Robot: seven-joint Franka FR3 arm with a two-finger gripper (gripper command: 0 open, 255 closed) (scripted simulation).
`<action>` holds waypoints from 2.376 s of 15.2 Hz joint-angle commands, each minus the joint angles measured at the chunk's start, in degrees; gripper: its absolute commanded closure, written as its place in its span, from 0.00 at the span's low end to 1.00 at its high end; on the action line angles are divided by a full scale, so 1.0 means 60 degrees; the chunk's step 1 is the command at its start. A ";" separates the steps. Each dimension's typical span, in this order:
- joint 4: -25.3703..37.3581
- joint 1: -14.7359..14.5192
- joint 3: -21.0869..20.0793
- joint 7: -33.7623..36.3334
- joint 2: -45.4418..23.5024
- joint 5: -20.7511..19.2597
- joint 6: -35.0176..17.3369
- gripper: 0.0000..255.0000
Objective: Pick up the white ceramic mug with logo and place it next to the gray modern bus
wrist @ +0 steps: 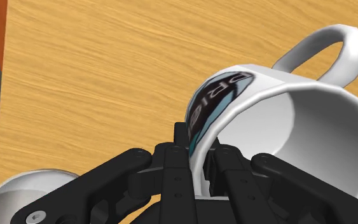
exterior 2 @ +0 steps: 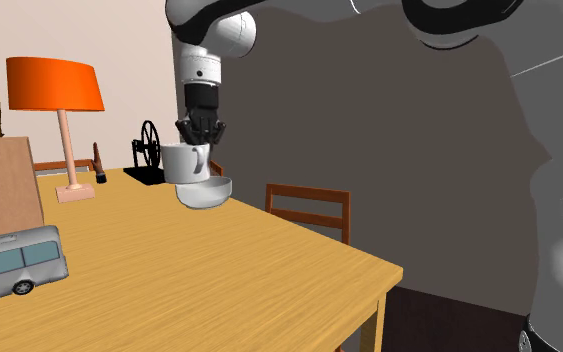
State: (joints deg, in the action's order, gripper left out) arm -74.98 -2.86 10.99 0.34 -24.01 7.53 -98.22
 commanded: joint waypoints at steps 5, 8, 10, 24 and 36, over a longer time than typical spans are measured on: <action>0.0375 -0.0832 -0.0337 0.1195 -0.0273 -0.0097 0.0014 1.00; 0.0879 -0.1215 -0.0494 0.1763 -0.0596 -0.0128 0.0158 1.00; 0.1320 -0.1463 -0.0593 0.2137 -0.0875 -0.0146 0.0295 1.00; 0.3520 -0.2490 -0.0942 0.3613 -0.2616 -0.0201 0.0664 1.00; 0.1622 -0.2578 -0.0940 0.3500 -0.2406 -0.0186 -0.1018 1.00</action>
State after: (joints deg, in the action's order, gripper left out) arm -64.26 -18.26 5.35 21.37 -38.60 6.41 -103.45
